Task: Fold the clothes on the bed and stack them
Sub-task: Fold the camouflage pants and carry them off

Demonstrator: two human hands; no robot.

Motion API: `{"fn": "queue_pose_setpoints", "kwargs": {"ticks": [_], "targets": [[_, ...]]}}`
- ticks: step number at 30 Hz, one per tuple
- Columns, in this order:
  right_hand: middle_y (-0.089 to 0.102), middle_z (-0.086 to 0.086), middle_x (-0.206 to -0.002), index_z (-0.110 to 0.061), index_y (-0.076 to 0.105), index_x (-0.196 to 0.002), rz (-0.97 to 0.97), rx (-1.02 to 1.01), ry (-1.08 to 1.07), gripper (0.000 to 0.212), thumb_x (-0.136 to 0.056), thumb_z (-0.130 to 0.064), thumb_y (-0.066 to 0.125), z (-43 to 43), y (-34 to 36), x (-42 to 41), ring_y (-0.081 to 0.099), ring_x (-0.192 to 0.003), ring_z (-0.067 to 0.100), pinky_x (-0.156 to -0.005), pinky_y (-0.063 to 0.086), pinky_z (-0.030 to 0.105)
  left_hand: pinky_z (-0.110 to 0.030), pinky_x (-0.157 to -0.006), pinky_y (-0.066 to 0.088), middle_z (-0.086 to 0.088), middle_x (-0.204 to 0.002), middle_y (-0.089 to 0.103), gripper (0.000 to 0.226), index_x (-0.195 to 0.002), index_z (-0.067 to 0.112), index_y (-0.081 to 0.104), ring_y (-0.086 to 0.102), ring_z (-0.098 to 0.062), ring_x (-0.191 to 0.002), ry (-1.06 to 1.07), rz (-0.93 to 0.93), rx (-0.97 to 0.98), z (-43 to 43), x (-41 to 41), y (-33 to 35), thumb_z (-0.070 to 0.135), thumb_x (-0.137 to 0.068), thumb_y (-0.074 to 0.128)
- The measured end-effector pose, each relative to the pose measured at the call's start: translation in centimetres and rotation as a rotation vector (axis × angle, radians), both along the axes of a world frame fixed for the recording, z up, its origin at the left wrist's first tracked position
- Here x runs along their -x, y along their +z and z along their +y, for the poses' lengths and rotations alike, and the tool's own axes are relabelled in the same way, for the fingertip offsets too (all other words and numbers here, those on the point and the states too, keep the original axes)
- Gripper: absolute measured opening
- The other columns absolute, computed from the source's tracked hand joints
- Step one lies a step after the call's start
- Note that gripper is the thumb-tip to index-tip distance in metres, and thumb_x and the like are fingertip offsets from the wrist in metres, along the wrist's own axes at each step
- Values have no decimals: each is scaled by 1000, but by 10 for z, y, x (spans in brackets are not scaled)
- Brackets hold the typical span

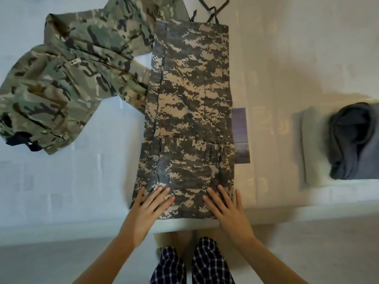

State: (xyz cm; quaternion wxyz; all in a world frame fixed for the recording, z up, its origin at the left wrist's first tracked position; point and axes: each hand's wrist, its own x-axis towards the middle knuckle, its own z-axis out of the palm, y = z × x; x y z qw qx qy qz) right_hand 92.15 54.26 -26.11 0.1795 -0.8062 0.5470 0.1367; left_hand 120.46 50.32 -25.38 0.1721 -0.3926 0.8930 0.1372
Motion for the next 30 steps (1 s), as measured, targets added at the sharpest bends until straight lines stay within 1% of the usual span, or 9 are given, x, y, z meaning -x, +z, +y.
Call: {"fn": "queue_pose_setpoints", "kwargs": {"ticks": [3, 7, 9, 12, 17, 20, 22, 26, 30], "targets": [[50, 6, -140, -14, 53, -133, -42, 63, 21, 87, -54, -24, 88, -7, -3, 3, 31, -137, 31, -109, 12, 52, -50, -99, 46, -5, -142, 48, 99, -152, 13, 2, 49, -24, -129, -75, 36, 11, -11, -5, -3, 2, -71, 58], [67, 10, -114, -6, 70, -109, -277, 118, -41, 60, -53, -14, 90, -21, 26, 11, 64, -108, 30, -92, 48, 48, -44, -92, 50, 0, -127, 62, 62, -125, 16, 62, 60, -15, -116, 72, 250, -75, -22, -5, 22, 15, -67, 82], [69, 12, -106, -3, 72, -101, -449, 52, -142, 50, -54, 0, 88, -22, 52, 21, 67, -99, 30, -85, 52, 38, -40, -94, 46, 4, -124, 64, 39, -122, 20, 65, 62, -12, -112, 168, 342, -131, -16, -4, 46, 17, -83, 69], [60, 3, -120, -9, 67, -112, -527, -278, -269, 36, -77, 0, 70, -10, 103, 41, 54, -116, 11, -101, 30, 7, -29, -113, 30, 22, -139, 44, 55, -133, 42, 50, 43, -2, -131, 362, 360, -474, 8, -3, 90, 12, -88, 62], [67, -19, -105, -28, 71, -96, -636, -652, -391, 22, -80, -21, 58, 5, 164, 56, 57, -101, -8, -85, 49, 21, -16, -112, 24, 25, -149, 31, 42, -132, 49, 47, 29, 5, -136, 575, 498, -950, 34, 15, 149, 34, -94, 55], [66, -30, -84, -47, 67, -79, -623, -794, -469, 39, -81, -9, 60, -21, 182, 70, 58, -82, -14, -70, 45, 7, -22, -83, 51, 1, -109, 69, 26, -107, 33, 69, 62, 2, -90, 620, 361, -1095, 0, 18, 162, 16, -93, 55], [68, -13, -76, -34, 68, -75, -604, -814, -537, 30, -82, -6, 61, -54, 182, 84, 63, -74, -4, -69, 51, 16, -18, -60, 49, -1, -87, 71, 31, -91, 34, 72, 62, 0, -64, 688, 308, -1163, -48, 24, 166, 10, -92, 52], [68, 4, -93, -23, 69, -87, -779, -578, -802, 12, -82, -13, 68, -151, 153, 101, 65, -89, 15, -78, 55, 28, -9, -66, 41, 23, -87, 65, 31, -82, 48, 68, 60, 6, -82, 777, 469, -935, -169, 42, 154, 19, -82, 56], [58, 4, -119, -24, 48, -128, -1111, -446, -1277, 62, -73, -36, 74, -220, 103, 94, 58, -96, 13, -70, 47, 27, -23, -66, 51, 1, -117, 63, 26, -116, 32, 59, 65, -9, -93, 1391, 1017, -777, -244, 52, 105, 35, -90, 59]]}}
